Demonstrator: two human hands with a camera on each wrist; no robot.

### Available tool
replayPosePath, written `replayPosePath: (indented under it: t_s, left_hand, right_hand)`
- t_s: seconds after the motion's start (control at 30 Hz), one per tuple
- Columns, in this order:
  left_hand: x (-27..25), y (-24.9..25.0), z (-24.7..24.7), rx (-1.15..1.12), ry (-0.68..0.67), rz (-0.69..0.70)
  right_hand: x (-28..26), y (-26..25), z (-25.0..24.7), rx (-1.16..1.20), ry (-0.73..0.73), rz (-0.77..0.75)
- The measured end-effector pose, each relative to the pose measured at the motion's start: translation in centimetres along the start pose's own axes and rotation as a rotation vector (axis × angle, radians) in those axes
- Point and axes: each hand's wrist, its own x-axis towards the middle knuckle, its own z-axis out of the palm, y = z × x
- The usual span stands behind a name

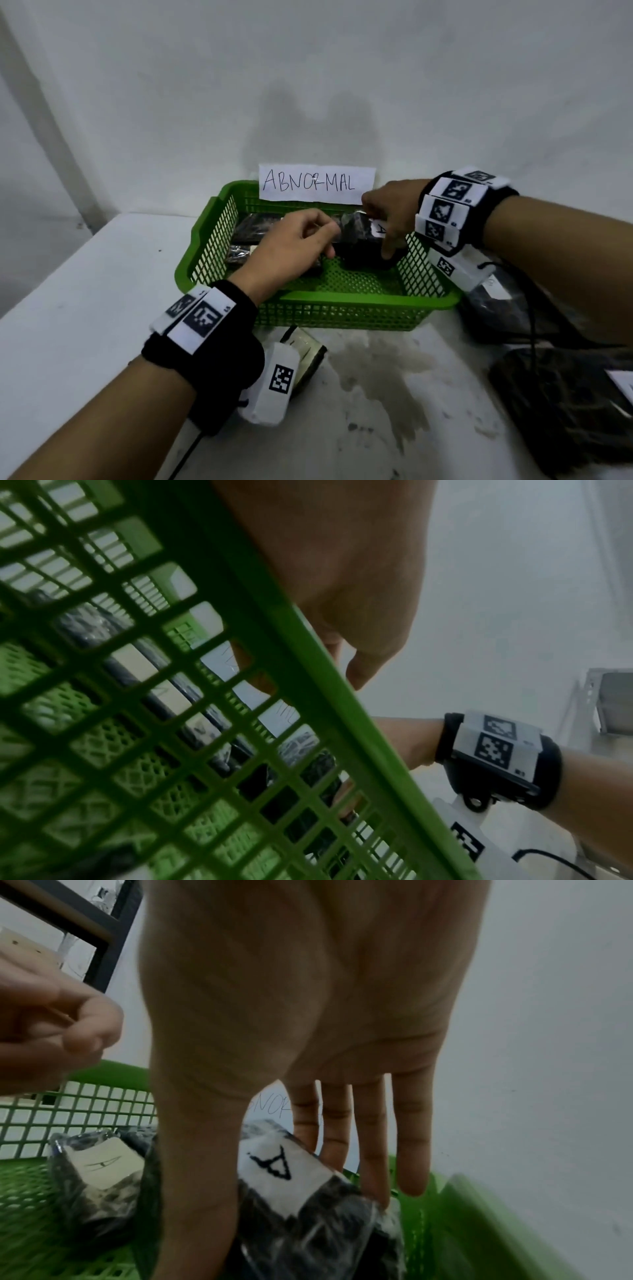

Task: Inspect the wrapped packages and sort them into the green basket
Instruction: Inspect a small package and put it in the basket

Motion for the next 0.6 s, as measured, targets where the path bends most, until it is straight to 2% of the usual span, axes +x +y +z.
replayPosePath:
  t_s: [0.13, 0.2, 0.3, 0.47, 0.6]
  left_hand:
    - [0.1, -0.3, 0.1, 0.054, -0.057, -0.024]
    - [0.2, -0.5, 0.2, 0.114, -0.100, -0.039]
    - [0.4, -0.5, 0.2, 0.195, -0.133, -0.040]
    - [0.3, -0.4, 0.2, 0.247, -0.092, 0.016]
    - [-0.1, 0.3, -0.2, 0.173, 0.011, 0.074]
  right_hand:
    - [0.7, -0.4, -0.7, -0.037, -0.213, 0.027]
    - [1.5, -0.8, -0.4, -0.081, -0.250, 0.018]
    - [2.0, -1.1, 0.4, -0.186, -0.184, 0.055]
    - [1.2, -0.6, 1.3, -0.205, 0.072, -0.017]
    - [-0.3, -0.9, 0.6, -0.276, 0.062, -0.038]
